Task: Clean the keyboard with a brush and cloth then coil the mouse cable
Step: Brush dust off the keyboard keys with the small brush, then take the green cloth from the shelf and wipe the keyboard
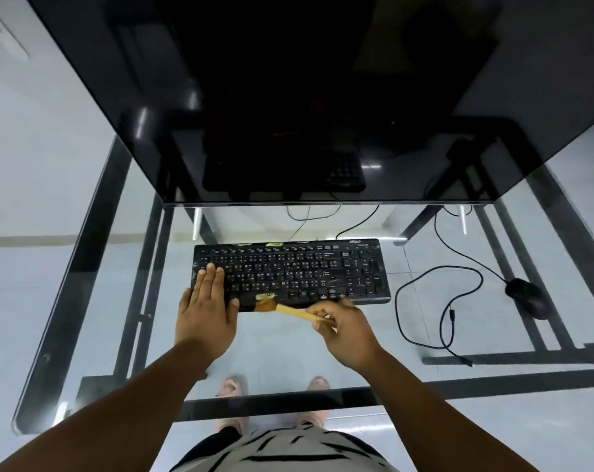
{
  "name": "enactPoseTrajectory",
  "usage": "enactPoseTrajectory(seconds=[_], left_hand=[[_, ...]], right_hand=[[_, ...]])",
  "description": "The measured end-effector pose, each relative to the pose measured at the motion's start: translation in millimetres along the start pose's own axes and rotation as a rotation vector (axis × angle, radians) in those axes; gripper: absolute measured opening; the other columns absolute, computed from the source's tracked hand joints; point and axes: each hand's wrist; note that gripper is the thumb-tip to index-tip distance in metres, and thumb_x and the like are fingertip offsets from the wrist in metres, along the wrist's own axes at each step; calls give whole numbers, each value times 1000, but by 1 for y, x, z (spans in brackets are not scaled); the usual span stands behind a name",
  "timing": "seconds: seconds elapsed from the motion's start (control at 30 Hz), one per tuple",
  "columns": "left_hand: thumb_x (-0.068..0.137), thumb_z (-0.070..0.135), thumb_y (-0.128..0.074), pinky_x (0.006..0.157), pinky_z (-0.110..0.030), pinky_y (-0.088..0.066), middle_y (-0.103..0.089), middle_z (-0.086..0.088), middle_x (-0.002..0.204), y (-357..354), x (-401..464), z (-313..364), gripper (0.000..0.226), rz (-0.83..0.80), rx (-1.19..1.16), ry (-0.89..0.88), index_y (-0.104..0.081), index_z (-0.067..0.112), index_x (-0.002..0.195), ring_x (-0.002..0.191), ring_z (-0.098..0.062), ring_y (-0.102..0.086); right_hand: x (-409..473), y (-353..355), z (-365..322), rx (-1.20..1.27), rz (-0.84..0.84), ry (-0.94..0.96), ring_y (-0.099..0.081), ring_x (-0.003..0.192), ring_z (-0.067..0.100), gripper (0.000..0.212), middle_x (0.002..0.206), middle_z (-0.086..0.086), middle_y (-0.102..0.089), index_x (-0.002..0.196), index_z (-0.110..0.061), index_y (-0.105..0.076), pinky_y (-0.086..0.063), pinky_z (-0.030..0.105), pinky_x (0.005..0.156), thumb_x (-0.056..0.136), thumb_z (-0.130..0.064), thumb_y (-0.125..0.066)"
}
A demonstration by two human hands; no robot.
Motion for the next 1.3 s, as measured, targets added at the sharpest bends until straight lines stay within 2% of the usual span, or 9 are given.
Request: enactPoseTrajectory(seconds=[0.07, 0.17, 0.47, 0.67, 0.77, 0.9, 1.03, 1.13, 1.3], left_hand=[[100, 41, -27, 121, -39, -4, -6, -3, 164, 1, 0, -8, 64, -11, -10, 19, -12, 13, 155, 151, -19, -2], [101, 39, -28, 121, -38, -2, -2, -2, 164, 2, 1, -15, 63, -22, -24, 32, -9, 13, 156, 151, -17, 0], [101, 42, -25, 121, -36, -2, 1, -1, 164, 3, 1, -18, 64, -46, -32, 19, -6, 15, 156, 151, -17, 3], [101, 43, -30, 121, -41, -8, -3, -1, 164, 24, 8, -18, 63, 5, -46, 3, -10, 19, 156, 151, -20, -5], [100, 44, -32, 118, -45, -19, -10, -3, 163, 50, 15, -20, 62, 62, -37, -6, -15, 22, 155, 148, -26, -18], [100, 47, -30, 113, -47, -30, -17, -2, 162, 94, 27, -26, 61, 187, -41, -26, -18, 22, 154, 144, -26, -29], [97, 44, -31, 106, -48, -39, -36, -6, 153, 149, 37, -37, 58, 382, -78, -68, -35, 15, 147, 136, -28, -40], [95, 41, -35, 103, -46, -40, -44, -9, 146, 198, 42, -46, 55, 542, -86, -111, -41, 13, 143, 131, -29, -44], [97, 38, -38, 101, -45, -37, -48, -9, 143, 284, 55, -65, 50, 774, -63, -153, -44, 13, 139, 129, -29, -44]], right_hand=[[1, -9, -5, -78, -43, 96, -48, 83, 8, 26, 85, -21, -55, 108, -25, -71, -44, 24, 79, 87, -11, -66], [4, -21, -7, -152, -53, 209, -48, 90, 13, 24, 95, -11, -63, 106, -23, -72, -42, 25, 77, 85, -11, -67], [4, -31, -4, -284, 1, 236, -54, 83, 19, 22, 87, -10, -61, 99, -28, -73, -50, 39, 71, 80, -16, -70], [10, -25, -23, -245, 45, 203, -54, 97, 14, 27, 100, -10, -61, 111, -26, -71, -49, 31, 83, 86, -33, -64], [25, -11, -49, -132, 113, 225, -54, 104, 11, 28, 107, -9, -61, 116, -24, -68, -47, 25, 87, 89, -30, -63], [59, 15, -102, -21, 231, 340, -56, 109, 9, 28, 112, -8, -61, 117, -19, -68, -47, 24, 94, 91, -25, -63], [88, 37, -164, 56, 316, 468, -57, 111, 8, 28, 117, -8, -59, 119, -18, -66, -49, 26, 94, 92, -26, -61], [102, 51, -211, 121, 369, 556, -56, 112, 4, 28, 118, -10, -58, 120, -18, -66, -51, 21, 89, 93, -23, -62], [124, 67, -289, 154, 492, 707, -55, 114, 1, 29, 119, -9, -59, 121, -16, -65, -48, 25, 96, 92, -18, -63]])
Point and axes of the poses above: each hand's wrist, its own x-axis towards the middle knuckle, its own y-axis out of the back of the hand, z = x × y
